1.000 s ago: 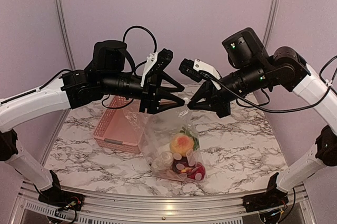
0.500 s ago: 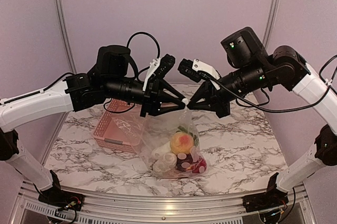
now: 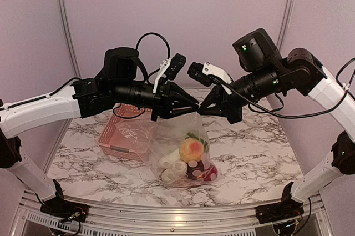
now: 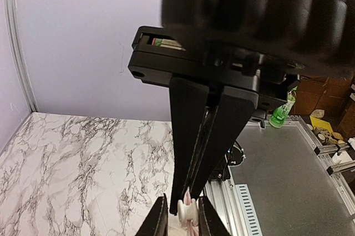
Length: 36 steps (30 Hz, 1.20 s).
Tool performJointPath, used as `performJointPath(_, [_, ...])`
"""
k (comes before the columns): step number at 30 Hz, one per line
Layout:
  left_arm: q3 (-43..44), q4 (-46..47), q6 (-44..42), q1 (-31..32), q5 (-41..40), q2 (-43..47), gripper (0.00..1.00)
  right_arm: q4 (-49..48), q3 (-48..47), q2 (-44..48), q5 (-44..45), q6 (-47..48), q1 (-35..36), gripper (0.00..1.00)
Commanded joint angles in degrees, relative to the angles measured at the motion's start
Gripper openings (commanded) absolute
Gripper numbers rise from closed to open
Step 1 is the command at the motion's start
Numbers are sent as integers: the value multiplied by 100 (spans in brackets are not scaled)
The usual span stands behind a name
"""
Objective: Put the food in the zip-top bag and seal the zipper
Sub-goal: Zip the zipper of the food storage bag.
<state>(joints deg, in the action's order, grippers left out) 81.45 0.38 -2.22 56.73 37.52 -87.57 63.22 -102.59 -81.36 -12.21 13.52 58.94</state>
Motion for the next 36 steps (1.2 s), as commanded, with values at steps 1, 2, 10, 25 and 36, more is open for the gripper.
performJointPath(1, [3,111,40,22,18,-70,19,-108,-147,10,67,-81,48,0])
performJointPath(2, [3,71,11,22,-20,-65,17,-115,-141,19,83,-90,48,0])
performJointPath(10, [-32,-390,-130,-1,-329,40,4,-510,159,307,378,-159,20,0])
performJointPath(25, [-789,-1041,-94,-527,-568,852,0,-1238,1298,1114,329,-180,-1831,0])
performJointPath(36, [-2005,-1216,-42,-911,-855,2132,0,-1592,1780,1245,386,-27,-3137,0])
